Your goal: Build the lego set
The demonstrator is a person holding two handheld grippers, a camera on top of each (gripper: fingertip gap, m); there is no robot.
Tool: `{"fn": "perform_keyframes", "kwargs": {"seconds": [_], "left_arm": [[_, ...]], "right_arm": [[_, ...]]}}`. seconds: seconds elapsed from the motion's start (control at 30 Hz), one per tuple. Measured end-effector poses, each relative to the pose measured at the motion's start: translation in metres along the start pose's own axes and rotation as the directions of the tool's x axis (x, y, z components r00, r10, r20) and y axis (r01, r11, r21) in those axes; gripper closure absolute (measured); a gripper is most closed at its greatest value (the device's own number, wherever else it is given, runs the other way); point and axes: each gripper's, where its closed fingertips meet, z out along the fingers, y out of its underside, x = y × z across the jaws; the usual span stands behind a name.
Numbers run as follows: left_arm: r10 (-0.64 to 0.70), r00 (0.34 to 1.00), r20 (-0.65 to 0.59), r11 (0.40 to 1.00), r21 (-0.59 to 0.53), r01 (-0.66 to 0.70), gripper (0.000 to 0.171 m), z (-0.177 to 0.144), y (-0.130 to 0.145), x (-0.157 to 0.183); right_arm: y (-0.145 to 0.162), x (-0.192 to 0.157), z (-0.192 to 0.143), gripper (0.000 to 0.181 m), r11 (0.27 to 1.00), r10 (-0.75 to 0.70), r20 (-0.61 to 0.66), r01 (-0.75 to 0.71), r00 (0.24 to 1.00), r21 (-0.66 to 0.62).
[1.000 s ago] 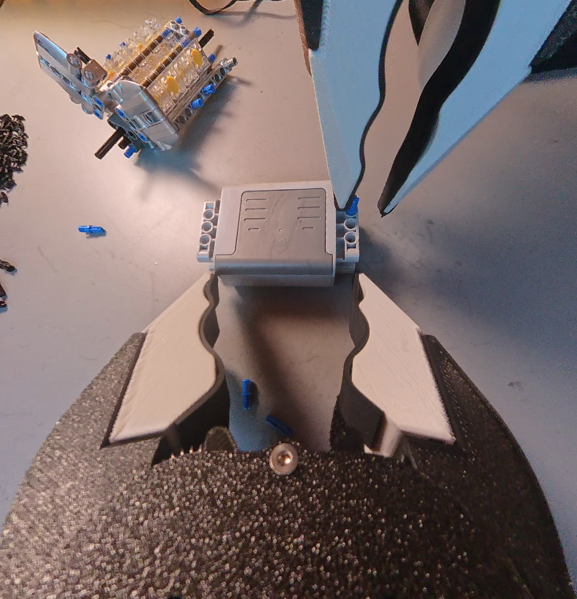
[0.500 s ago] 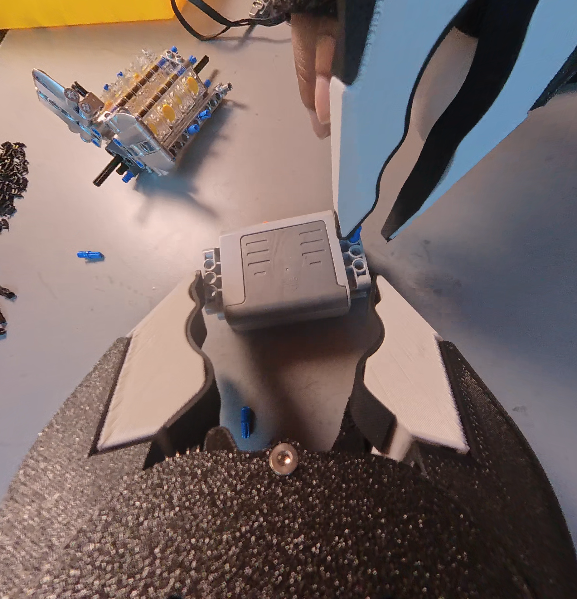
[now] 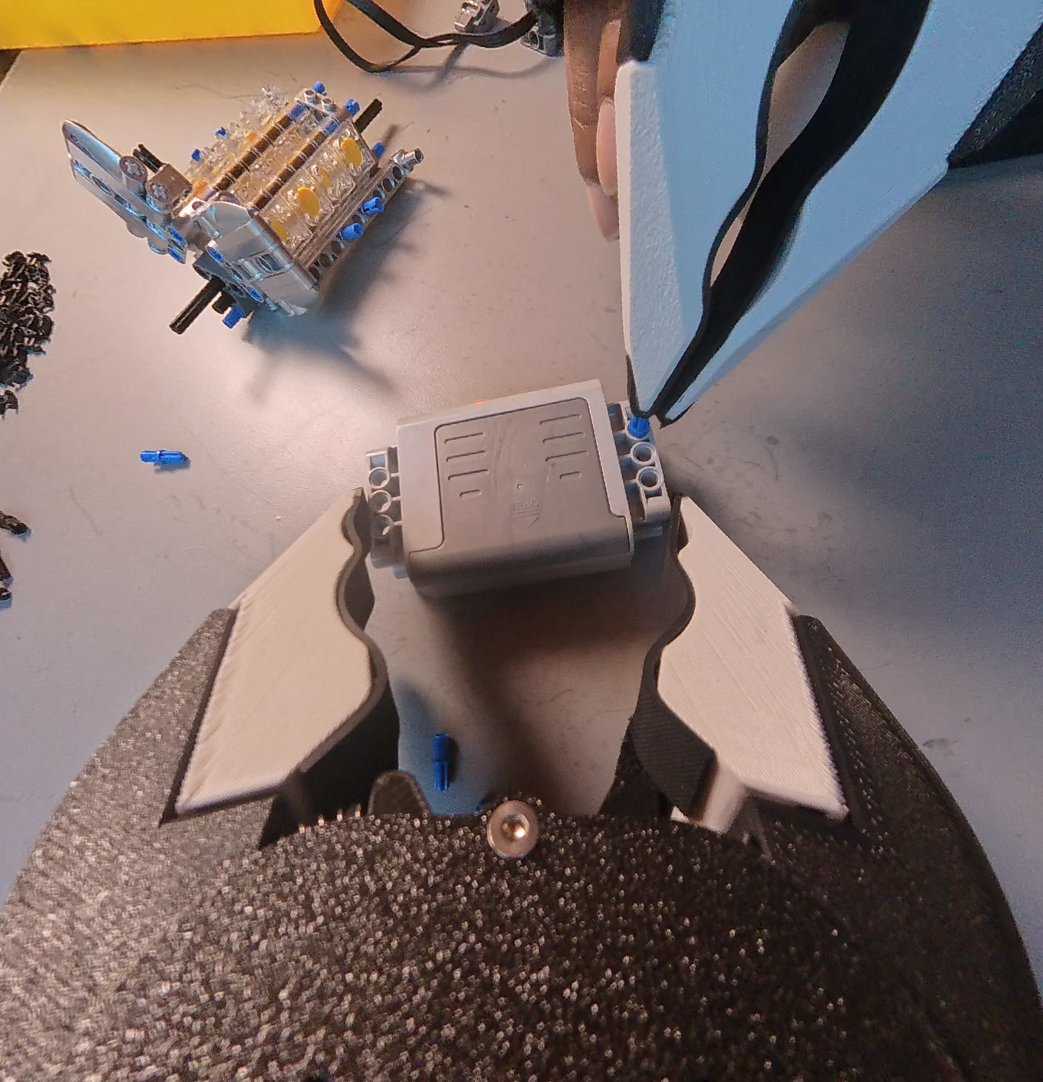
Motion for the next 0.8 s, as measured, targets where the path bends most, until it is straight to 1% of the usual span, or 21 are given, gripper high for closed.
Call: {"fn": "perform_keyframes", "kwargs": {"seconds": [0.2,0.4,0.6,0.73,0.8], "left_arm": [[-0.001,1.000,0.000,1.000,0.000,0.001,0.073,0.0002,0.0002,0.0001],[-0.001,1.000,0.000,1.000,0.000,0.001,0.073,0.0002,0.0004,0.0001],[-0.001,1.000,-0.001,1.000,0.000,0.001,0.073,0.0002,0.0005,0.0002],[-0.002,1.000,0.000,1.000,0.001,0.002,0.073,0.0002,0.0004,0.0001],[-0.002,1.000,0.000,1.000,0.001,0.002,0.073,0.0003,0.0003,0.0001]], "right_arm": [[-0.0002,0.0018,0.0021,0.181,1.000,0.009,0.010,-0.008,1.000,-0.025],[0.0011,0.0039,0.0010,0.181,0.998,0.068,0.026,-0.067,0.997,-0.007],[0.0041,0.0025,0.0024,0.181,0.999,0.030,0.027,-0.029,0.999,-0.036],[0.0029,0.0018,0.0003,0.181,0.998,-0.036,0.015,0.037,0.999,-0.053],[0.0016,0.0001,-0.0005,0.181,0.997,-0.044,0.030,0.046,0.999,-0.058]]}}
